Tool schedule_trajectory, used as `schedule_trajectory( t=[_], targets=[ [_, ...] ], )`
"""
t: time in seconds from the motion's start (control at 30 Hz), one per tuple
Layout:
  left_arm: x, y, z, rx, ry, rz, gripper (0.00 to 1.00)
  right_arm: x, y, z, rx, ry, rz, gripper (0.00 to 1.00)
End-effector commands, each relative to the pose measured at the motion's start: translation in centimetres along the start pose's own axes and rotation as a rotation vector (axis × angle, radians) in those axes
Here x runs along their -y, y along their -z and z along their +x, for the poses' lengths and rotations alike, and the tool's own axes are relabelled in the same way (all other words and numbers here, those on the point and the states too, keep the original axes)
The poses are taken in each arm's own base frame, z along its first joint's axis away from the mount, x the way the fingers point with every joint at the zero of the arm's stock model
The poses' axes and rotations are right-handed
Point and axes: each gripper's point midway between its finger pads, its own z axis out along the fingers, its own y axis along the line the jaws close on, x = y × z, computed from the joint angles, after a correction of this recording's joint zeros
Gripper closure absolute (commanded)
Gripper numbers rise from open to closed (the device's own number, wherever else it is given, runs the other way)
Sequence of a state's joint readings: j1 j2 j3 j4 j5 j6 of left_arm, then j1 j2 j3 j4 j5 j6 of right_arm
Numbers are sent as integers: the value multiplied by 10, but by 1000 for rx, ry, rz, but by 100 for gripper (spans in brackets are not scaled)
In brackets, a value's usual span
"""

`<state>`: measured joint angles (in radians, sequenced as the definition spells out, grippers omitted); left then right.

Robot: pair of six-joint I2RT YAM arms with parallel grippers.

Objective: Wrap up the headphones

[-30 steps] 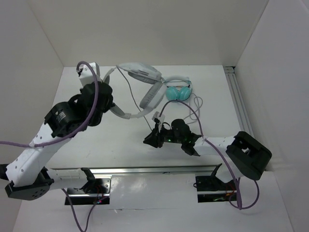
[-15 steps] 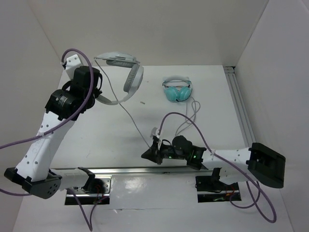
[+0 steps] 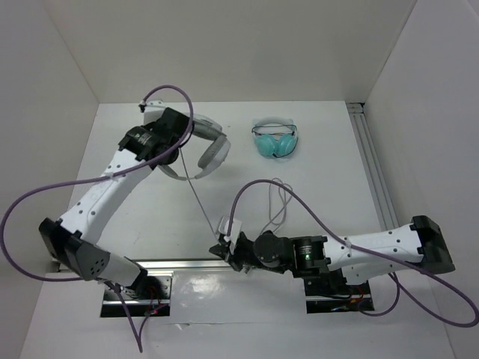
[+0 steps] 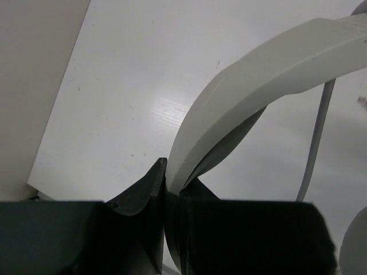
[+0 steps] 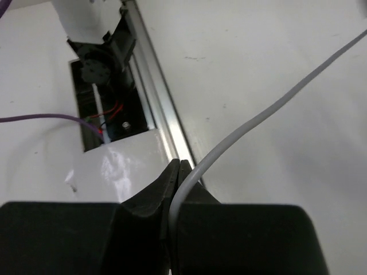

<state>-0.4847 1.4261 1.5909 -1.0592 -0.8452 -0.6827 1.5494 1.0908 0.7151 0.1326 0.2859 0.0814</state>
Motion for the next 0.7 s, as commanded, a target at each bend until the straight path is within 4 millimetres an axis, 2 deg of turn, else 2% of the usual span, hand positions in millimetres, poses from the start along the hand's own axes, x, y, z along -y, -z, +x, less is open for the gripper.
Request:
schedule_trajectory(
  t=[0.0,0.03,0.1,0.13,0.23,0.4,0.43,0.5,0.57,0.6,0.67],
  targets=[
    [1,-4,-9,49,14,-78,100,19,18,-28,-38,130,145,100],
    [0,-3,-2,40,-16,-89,100,21,21,-50,-9,129,162,100],
    [9,-4,16,18,-100,-68,100,29,27,-66,-6,163,201,100],
    [15,-3,20,13,-121,-49,100,34,33,-80,2,169,231,100],
    [27,2,38,-7,-221,-6,100,50,46,-104,12,212,311,100],
    [45,23,59,13,-346,123,100,85,65,-112,-17,269,519,100],
    [46,24,63,18,-363,121,100,98,72,-112,-30,289,614,100],
    [46,32,75,19,-410,145,100,110,80,-112,-43,308,702,100],
    [47,38,87,14,-461,172,100,125,96,-121,-35,326,829,100],
    [46,44,85,28,-454,193,100,129,98,-117,-43,342,865,100],
    [48,54,100,5,-503,240,100,147,115,-129,-4,304,947,100]
  ],
)
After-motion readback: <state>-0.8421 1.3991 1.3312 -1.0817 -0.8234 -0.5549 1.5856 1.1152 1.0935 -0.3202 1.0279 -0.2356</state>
